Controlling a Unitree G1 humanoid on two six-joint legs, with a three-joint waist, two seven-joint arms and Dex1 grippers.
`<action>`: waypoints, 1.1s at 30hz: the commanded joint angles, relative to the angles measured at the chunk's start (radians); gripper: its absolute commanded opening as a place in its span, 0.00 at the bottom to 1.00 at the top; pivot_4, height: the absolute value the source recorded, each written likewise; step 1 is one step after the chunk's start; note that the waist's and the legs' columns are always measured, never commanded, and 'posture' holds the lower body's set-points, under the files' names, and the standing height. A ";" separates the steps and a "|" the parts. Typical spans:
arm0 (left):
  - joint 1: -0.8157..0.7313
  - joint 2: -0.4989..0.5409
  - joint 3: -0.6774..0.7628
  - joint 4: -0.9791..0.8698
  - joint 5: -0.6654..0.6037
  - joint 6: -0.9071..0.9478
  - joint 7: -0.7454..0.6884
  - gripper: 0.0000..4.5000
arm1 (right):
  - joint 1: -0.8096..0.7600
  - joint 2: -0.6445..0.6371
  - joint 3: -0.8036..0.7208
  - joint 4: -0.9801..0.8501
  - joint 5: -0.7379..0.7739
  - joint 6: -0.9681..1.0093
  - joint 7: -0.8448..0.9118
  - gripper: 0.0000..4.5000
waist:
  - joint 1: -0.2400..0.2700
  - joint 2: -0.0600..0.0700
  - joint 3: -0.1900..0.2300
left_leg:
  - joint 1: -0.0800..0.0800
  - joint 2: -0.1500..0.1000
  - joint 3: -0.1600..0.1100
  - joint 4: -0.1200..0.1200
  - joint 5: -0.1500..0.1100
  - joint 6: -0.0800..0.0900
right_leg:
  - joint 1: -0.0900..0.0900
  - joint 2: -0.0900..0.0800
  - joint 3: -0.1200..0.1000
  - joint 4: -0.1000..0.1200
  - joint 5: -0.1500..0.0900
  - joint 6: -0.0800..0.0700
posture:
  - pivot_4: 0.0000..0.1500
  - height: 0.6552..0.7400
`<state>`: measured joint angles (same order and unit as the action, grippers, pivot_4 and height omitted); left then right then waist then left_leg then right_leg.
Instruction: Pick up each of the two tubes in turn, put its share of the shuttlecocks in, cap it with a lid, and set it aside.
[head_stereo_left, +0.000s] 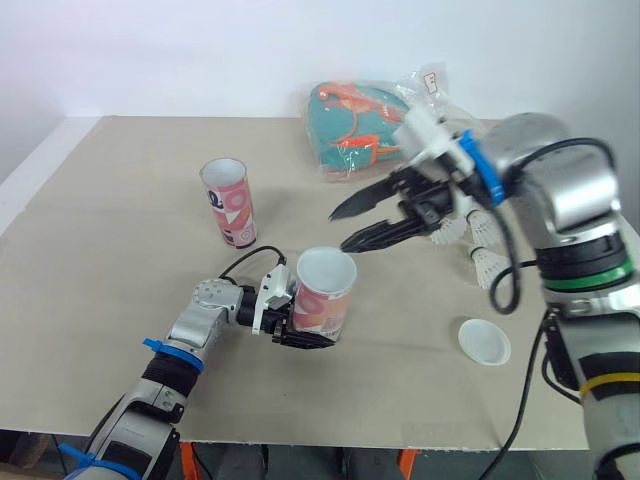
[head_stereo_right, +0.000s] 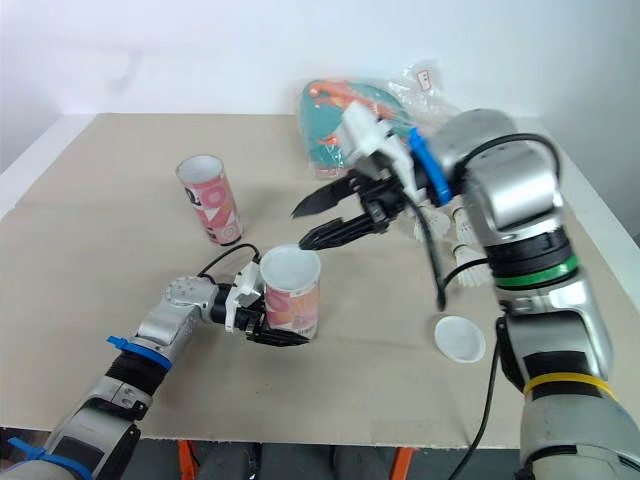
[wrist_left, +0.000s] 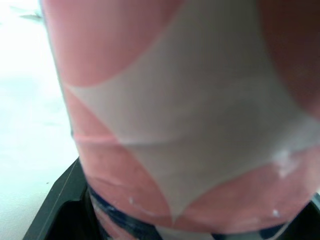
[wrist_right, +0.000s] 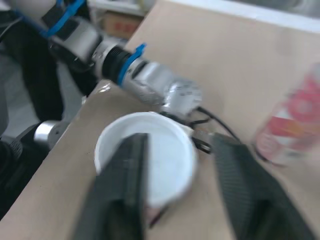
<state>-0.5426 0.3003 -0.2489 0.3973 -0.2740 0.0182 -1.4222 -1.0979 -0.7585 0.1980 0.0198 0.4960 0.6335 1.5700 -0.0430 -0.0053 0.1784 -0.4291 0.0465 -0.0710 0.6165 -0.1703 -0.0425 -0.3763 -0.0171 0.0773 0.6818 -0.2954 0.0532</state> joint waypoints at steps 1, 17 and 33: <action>-0.010 -0.021 0.011 0.024 0.003 -0.048 0.021 0.94 | 0.083 -0.070 -0.123 -0.128 0.090 0.063 -0.023 0.88 | 0.003 0.000 0.000 | 0.000 0.000 0.000 0.000 0.000 0.000 | 0.000 0.000 0.000 0.000 0.000 0.000 | 1.00 1.00; 0.061 0.153 0.047 -0.015 -0.023 -0.072 -0.118 1.00 | 0.648 -0.150 -0.291 -0.491 0.180 0.163 -0.354 0.98 | -0.004 0.001 0.002 | -0.001 0.000 0.001 0.001 0.000 0.000 | -0.001 0.001 0.002 0.000 0.000 0.001 | 1.00 1.00; 0.335 0.387 0.336 -0.535 -0.334 0.253 0.009 1.00 | 0.754 0.051 -0.057 -0.433 0.042 -0.020 -0.474 0.98 | -0.005 -0.007 0.007 | -0.003 0.003 0.002 0.000 0.000 -0.001 | -0.004 0.001 0.003 0.000 -0.004 0.005 | 1.00 1.00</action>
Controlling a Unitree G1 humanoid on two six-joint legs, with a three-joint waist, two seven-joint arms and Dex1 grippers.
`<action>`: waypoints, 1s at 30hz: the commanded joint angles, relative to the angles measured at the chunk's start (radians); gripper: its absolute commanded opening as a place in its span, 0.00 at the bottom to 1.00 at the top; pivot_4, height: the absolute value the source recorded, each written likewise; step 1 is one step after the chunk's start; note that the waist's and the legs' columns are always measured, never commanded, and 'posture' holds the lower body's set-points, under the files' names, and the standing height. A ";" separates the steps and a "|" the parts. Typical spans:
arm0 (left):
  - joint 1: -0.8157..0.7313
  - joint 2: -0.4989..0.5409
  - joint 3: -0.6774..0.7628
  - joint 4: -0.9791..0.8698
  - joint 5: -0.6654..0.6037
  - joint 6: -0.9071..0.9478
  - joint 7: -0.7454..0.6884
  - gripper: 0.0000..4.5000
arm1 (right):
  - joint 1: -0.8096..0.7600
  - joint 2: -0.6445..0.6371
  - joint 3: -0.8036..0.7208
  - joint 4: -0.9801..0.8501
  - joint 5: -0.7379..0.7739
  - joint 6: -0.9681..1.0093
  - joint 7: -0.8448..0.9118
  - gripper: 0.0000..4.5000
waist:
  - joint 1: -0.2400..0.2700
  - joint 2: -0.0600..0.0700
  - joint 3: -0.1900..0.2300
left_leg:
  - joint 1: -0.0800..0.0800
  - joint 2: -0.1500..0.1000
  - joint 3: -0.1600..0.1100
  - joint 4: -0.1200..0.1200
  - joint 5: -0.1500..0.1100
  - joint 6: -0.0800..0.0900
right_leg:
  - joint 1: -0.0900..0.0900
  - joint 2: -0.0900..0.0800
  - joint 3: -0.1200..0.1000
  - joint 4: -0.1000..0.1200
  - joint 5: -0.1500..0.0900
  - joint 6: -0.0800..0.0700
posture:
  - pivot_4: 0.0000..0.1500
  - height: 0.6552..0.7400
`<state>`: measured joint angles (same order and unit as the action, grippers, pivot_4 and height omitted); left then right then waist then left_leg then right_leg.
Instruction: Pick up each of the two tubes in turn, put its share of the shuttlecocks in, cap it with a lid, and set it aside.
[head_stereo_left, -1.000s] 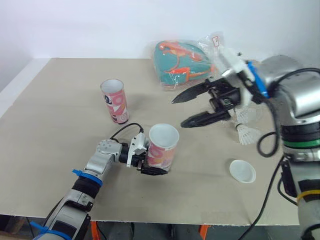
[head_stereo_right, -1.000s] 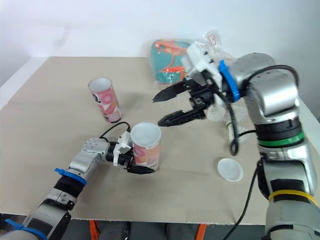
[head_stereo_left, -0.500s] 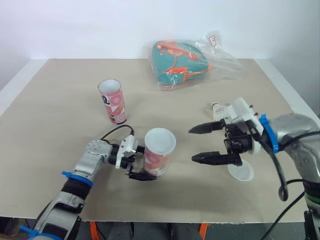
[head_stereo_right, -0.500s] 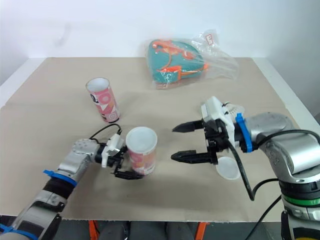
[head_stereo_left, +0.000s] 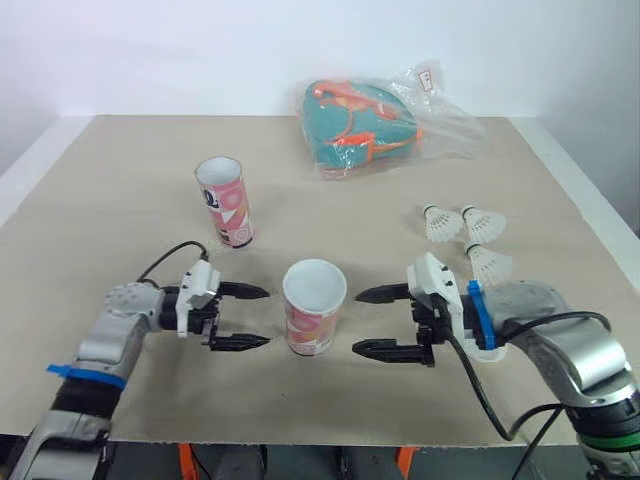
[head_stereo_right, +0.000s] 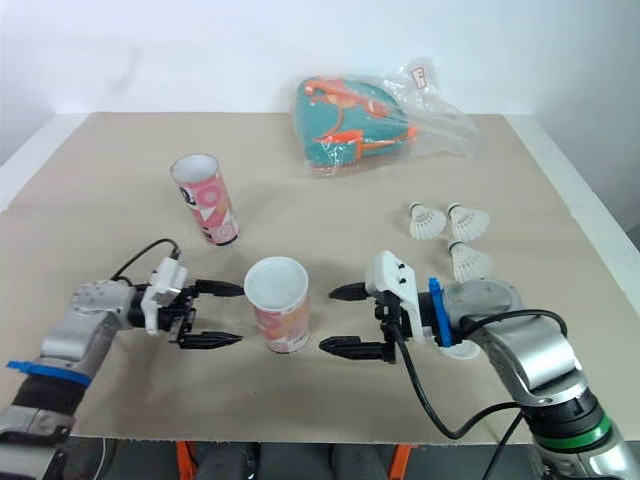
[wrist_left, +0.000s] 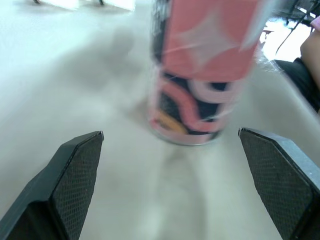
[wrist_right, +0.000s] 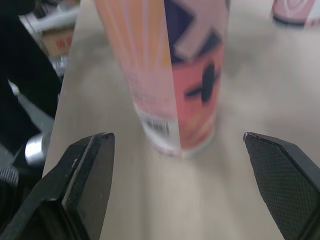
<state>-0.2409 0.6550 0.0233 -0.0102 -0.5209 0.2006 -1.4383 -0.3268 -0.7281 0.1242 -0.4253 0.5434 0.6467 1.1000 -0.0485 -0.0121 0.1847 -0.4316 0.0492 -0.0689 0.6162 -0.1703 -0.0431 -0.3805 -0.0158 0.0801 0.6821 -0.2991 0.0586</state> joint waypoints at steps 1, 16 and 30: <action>0.055 0.047 0.077 -0.160 -0.102 0.085 0.031 1.00 | -0.025 0.037 0.026 0.025 -0.010 -0.043 -0.002 0.98 | 0.003 0.000 0.001 | 0.000 0.000 0.000 0.000 0.000 0.000 | 0.000 0.000 0.000 0.000 0.000 0.000 | 1.00 1.00; 0.199 0.118 0.178 -0.370 -0.192 0.182 0.155 1.00 | -0.180 0.216 0.165 0.265 -0.089 -0.190 0.085 0.98 | 0.002 -0.003 0.003 | 0.000 0.001 0.001 -0.001 0.001 -0.001 | -0.001 0.000 0.000 0.000 0.000 -0.001 | 1.00 1.00; 0.187 0.118 0.150 -0.368 -0.188 0.168 0.176 1.00 | -0.226 0.262 0.126 0.332 -0.084 -0.234 0.124 0.64 | 0.003 -0.003 0.003 | 0.000 0.001 0.001 -0.001 0.001 -0.001 | -0.001 0.000 0.000 0.000 0.001 -0.003 | 1.00 1.00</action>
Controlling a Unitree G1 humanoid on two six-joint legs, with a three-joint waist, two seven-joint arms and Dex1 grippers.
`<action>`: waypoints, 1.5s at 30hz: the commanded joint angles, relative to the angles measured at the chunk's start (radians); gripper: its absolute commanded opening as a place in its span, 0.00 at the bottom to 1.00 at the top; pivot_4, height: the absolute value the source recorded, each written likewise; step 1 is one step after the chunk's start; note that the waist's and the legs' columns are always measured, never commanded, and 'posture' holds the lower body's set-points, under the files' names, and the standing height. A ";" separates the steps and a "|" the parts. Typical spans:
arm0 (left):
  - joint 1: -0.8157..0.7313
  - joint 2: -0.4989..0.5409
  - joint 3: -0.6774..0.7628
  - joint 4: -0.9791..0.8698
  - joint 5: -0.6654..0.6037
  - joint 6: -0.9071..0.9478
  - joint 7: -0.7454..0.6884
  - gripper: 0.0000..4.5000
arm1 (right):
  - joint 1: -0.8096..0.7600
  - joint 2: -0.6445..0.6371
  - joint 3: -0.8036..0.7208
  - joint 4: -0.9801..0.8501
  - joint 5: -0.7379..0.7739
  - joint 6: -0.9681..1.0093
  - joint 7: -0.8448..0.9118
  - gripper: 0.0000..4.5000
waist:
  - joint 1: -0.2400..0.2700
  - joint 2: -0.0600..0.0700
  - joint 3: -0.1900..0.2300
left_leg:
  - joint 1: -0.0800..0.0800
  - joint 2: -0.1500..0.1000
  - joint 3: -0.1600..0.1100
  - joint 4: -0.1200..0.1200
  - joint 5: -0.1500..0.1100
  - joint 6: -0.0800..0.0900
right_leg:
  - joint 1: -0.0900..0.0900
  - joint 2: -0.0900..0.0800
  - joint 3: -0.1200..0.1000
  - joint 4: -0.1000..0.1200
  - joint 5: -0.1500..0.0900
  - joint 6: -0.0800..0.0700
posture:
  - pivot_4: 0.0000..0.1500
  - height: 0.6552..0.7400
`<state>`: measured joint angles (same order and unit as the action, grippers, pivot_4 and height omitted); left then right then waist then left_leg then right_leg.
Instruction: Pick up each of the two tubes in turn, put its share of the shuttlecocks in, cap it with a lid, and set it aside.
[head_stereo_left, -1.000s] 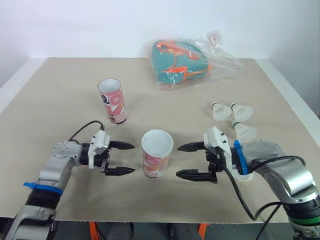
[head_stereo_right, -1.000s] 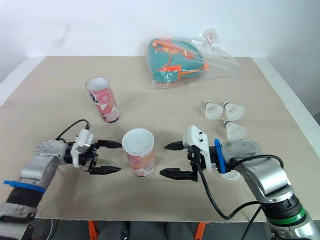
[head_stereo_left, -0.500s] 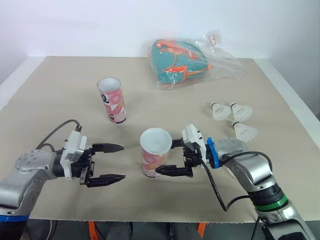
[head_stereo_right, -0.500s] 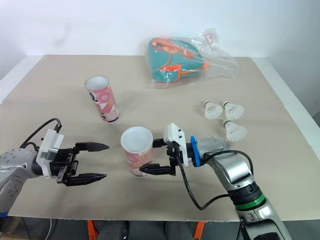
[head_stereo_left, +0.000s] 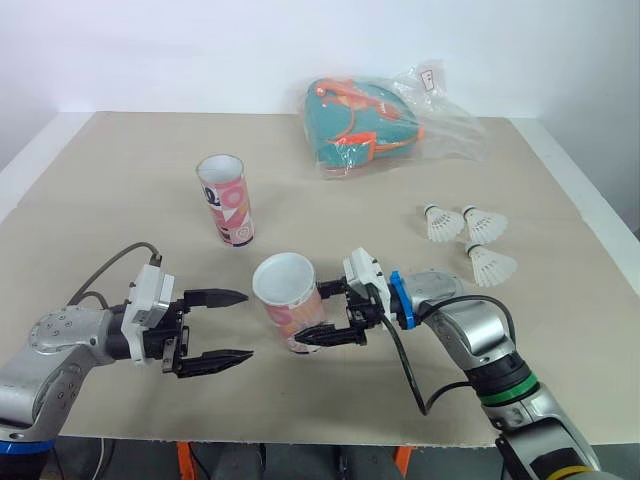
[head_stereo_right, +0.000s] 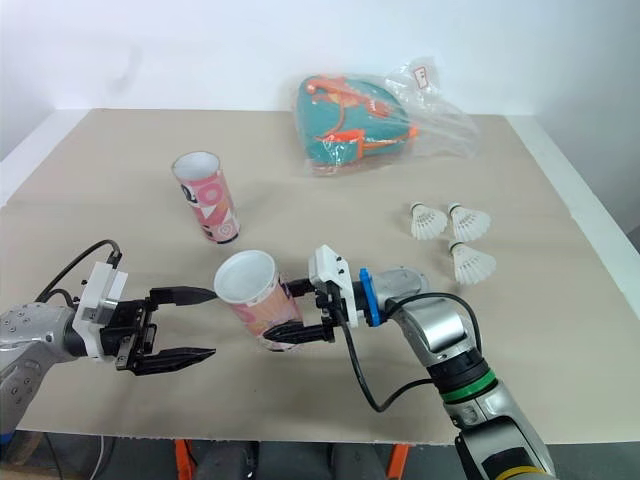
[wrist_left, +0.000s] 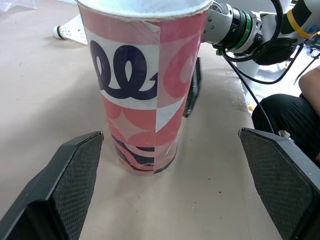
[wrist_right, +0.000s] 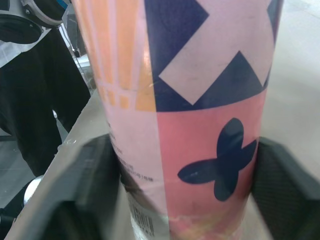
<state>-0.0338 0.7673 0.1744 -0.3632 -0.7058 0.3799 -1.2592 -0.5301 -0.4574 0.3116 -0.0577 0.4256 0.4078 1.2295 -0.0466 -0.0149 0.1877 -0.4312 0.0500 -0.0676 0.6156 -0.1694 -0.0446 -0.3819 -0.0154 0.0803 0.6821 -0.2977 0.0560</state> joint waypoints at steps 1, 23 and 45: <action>-0.033 -0.001 -0.013 -0.008 -0.002 -0.013 -0.006 1.00 | -0.025 -0.014 -0.081 -0.046 0.048 0.015 -0.010 0.64 | 0.001 0.000 0.000 | 0.000 0.000 0.000 0.000 0.000 0.000 | 0.000 0.000 0.000 0.000 0.001 -0.002 | 1.00 1.00; -0.539 -0.381 -0.269 0.379 0.042 -0.020 -0.041 1.00 | 0.271 -0.150 -1.104 0.052 0.016 -0.083 -0.866 0.64 | 0.016 0.002 0.000 | -0.003 -0.004 0.002 0.002 0.000 0.001 | -0.001 -0.002 0.003 0.000 0.003 -0.001 | 1.00 1.00; -0.439 -0.390 -0.268 0.305 0.087 -0.060 -0.012 1.00 | 0.295 -0.159 -1.029 0.571 -0.024 -0.303 -0.878 0.98 | -0.002 0.007 0.000 | 0.003 -0.006 0.014 0.002 0.001 0.002 | 0.002 -0.001 0.021 -0.001 0.007 0.006 | 1.00 1.00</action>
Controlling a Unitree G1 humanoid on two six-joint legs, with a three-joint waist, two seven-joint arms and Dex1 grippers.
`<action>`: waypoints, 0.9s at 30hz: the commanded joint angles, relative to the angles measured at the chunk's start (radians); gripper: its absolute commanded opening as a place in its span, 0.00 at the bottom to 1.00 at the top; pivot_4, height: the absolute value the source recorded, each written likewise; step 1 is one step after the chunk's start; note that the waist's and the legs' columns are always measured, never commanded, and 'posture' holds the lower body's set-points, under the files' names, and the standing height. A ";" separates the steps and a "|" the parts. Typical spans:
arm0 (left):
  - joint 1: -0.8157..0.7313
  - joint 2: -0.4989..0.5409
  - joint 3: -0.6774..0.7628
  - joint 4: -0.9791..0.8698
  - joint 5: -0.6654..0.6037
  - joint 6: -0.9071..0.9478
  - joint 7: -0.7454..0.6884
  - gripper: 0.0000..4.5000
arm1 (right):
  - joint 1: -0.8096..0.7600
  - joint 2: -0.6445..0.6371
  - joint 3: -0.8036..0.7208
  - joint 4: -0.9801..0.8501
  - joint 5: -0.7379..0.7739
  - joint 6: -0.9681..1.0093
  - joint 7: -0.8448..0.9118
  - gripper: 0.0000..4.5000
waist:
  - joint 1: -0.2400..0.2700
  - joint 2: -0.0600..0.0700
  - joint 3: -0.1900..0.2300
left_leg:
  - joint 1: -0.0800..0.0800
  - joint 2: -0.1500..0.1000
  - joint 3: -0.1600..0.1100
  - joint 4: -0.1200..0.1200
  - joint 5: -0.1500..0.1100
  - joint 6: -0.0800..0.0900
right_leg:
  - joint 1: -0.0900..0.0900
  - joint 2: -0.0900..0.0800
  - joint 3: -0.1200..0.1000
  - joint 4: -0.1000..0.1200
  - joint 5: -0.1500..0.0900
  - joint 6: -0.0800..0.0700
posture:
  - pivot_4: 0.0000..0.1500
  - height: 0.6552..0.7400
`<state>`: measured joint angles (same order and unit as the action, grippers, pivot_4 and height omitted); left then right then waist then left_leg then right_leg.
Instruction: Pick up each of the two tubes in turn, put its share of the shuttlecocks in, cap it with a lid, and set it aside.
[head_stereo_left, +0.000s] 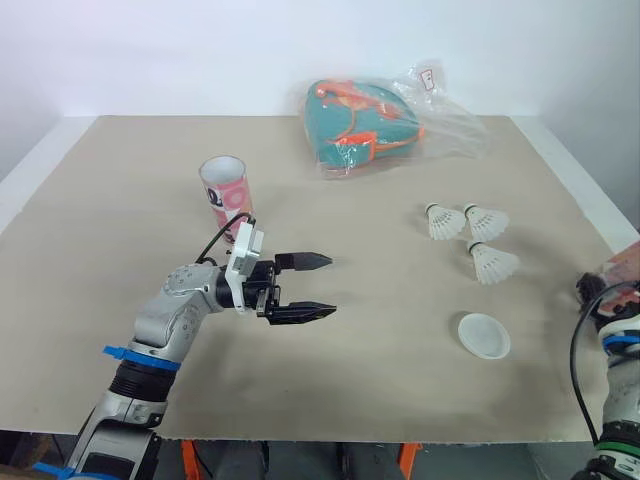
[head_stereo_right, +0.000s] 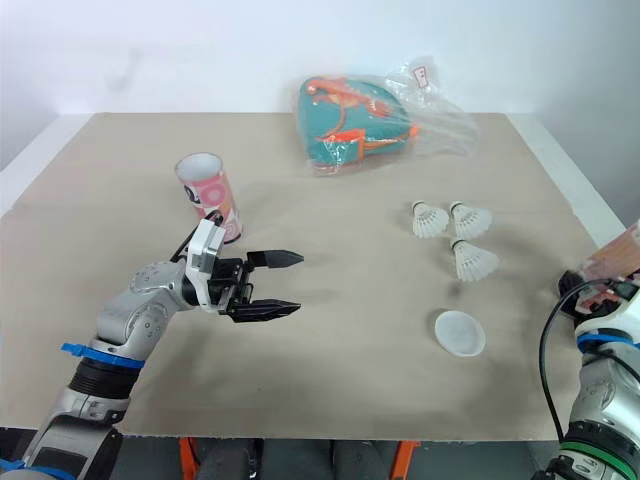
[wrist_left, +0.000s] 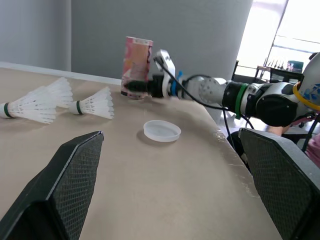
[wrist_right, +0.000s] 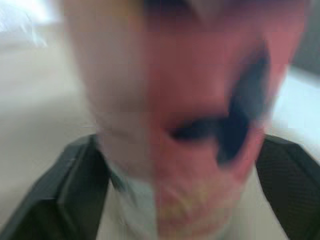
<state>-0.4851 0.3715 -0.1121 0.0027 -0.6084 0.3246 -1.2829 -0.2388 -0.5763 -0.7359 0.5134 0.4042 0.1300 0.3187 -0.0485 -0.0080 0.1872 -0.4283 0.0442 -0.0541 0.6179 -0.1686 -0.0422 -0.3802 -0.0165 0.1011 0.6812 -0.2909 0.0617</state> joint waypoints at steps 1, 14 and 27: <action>0.017 0.006 0.018 -0.064 -0.011 -0.006 0.014 1.00 | 0.007 -0.047 0.025 0.005 -0.007 -0.023 0.036 0.98 | -0.001 0.000 0.000 | 0.000 0.000 0.000 0.000 0.000 0.000 | 0.000 0.000 0.000 0.000 0.000 0.000 | 1.00 1.00; 0.022 -0.009 0.010 -0.063 -0.020 0.002 0.018 1.00 | 0.134 -0.114 0.038 -0.054 0.027 0.053 0.119 0.98 | 0.001 0.000 0.000 | 0.000 0.000 0.000 0.000 0.000 0.000 | 0.000 0.000 0.000 0.000 -0.002 0.003 | 1.00 1.00; 0.068 0.044 0.034 -0.089 -0.022 0.031 0.022 1.00 | 0.561 -0.189 -0.033 -0.456 0.279 0.342 0.513 0.98 | 0.002 -0.001 0.000 | 0.000 0.000 -0.001 0.000 -0.001 0.001 | 0.002 0.001 0.000 -0.001 -0.005 0.006 | 1.00 1.00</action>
<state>-0.4215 0.4042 -0.1065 -0.0469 -0.6143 0.3505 -1.2662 0.3000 -0.7529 -0.7453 0.1391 0.6276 0.4349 0.7596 -0.0466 -0.0086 0.1875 -0.4277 0.0448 -0.0555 0.6172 -0.1697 -0.0411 -0.3786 -0.0150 0.1012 0.6804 -0.2969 0.0677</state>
